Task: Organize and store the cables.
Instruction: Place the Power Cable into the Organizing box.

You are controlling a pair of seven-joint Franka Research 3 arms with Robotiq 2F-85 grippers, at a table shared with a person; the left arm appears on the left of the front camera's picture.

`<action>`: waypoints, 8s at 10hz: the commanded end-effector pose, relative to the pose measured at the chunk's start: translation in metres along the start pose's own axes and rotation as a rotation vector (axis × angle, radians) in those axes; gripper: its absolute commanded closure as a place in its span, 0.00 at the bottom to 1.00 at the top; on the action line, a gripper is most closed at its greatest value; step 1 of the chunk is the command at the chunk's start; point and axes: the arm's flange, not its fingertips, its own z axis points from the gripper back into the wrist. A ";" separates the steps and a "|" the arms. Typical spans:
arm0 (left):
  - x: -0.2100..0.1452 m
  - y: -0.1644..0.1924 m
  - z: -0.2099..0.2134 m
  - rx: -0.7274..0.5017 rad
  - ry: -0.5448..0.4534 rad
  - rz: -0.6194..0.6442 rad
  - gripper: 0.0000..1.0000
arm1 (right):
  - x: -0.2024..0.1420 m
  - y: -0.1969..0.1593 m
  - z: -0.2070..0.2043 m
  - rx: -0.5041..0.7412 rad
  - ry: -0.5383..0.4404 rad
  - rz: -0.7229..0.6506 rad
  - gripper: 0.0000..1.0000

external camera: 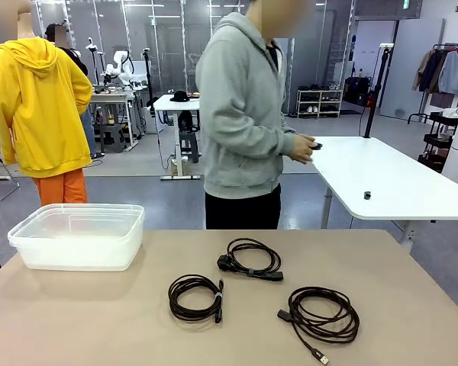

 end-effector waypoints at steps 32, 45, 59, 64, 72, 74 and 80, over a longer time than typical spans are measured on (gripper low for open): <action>0.230 -0.310 -0.505 -0.442 0.618 -0.924 0.00 | 0.000 0.000 0.001 -0.002 0.003 0.004 0.00; 0.201 -0.339 -0.541 -0.435 0.646 -0.919 0.00 | 0.000 0.000 0.001 -0.002 0.003 0.004 0.00; 0.198 -0.303 -0.634 -0.541 0.706 -0.802 0.00 | 0.000 0.000 0.001 -0.002 0.003 0.004 0.00; 0.185 -0.309 -0.643 -0.580 0.720 -0.779 0.00 | 0.000 0.000 0.001 -0.002 0.003 0.004 0.00; 0.156 -0.335 -0.659 -0.686 0.745 -0.866 0.00 | 0.000 0.000 0.001 -0.002 0.003 0.004 0.00; 0.151 -0.336 -0.663 -0.688 0.764 -0.870 0.00 | 0.000 0.000 0.001 -0.002 0.003 0.004 0.00; 0.152 -0.335 -0.666 -0.653 0.812 -0.862 0.00 | 0.000 0.000 0.001 -0.002 0.003 0.004 0.00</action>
